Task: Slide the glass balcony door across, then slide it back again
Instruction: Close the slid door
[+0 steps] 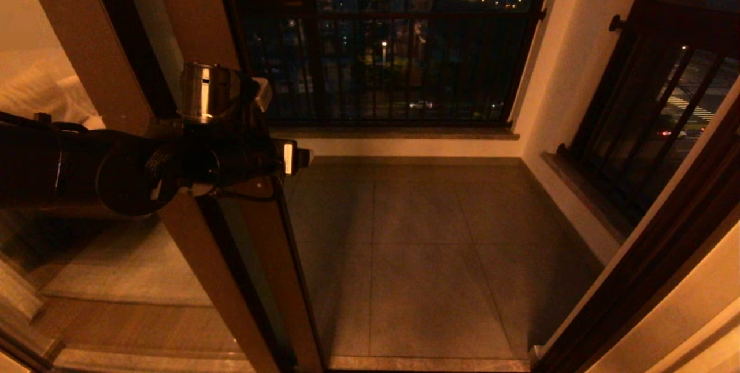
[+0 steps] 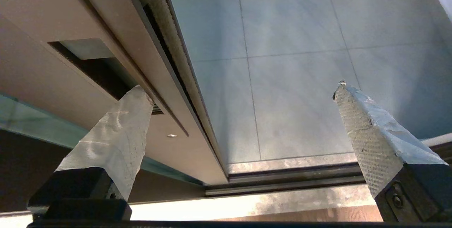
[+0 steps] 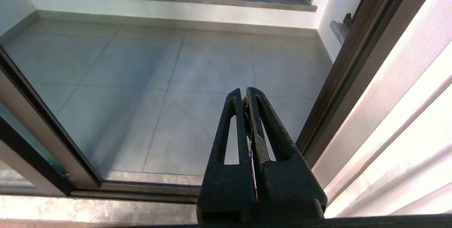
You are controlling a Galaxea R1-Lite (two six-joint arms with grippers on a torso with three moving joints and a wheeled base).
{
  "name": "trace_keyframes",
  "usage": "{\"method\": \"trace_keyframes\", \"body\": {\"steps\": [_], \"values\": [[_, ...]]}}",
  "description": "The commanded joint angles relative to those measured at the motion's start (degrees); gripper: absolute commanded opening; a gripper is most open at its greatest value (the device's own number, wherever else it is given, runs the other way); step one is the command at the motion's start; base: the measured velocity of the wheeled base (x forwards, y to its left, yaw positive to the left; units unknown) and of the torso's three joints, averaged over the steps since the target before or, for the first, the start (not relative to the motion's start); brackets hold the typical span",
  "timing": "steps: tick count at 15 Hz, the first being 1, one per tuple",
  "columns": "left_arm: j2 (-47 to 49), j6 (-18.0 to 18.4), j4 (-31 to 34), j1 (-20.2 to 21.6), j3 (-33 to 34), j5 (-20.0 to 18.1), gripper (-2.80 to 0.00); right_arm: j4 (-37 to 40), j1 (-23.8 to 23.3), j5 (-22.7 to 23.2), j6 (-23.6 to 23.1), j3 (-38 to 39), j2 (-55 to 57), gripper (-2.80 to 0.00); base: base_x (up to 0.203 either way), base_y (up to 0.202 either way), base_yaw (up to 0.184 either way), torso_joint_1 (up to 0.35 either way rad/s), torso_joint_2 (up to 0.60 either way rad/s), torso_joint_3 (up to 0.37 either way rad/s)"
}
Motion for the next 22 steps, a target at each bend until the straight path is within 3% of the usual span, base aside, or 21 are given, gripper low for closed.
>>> {"method": "trace_keyframes", "body": {"steps": [1, 19, 22], "values": [[0.0, -0.1, 0.0, -0.7, 0.0, -0.3, 0.0, 0.0, 0.0, 0.1, 0.0, 0.2, 0.0, -2.8, 0.0, 0.0, 0.0, 0.0, 0.0, 0.0], [-1.7, -0.2, 0.0, -0.2, 1.5, -1.4, 0.0, 0.0, 0.0, 0.0, 0.0, 0.2, 0.0, -2.8, 0.0, 0.0, 0.0, 0.0, 0.0, 0.0], [-6.2, -0.2, 0.0, 2.2, 5.5, -5.7, 0.0, 0.0, 0.0, 0.0, 0.0, 0.2, 0.0, -2.8, 0.0, 0.0, 0.0, 0.0, 0.0, 0.0]]}}
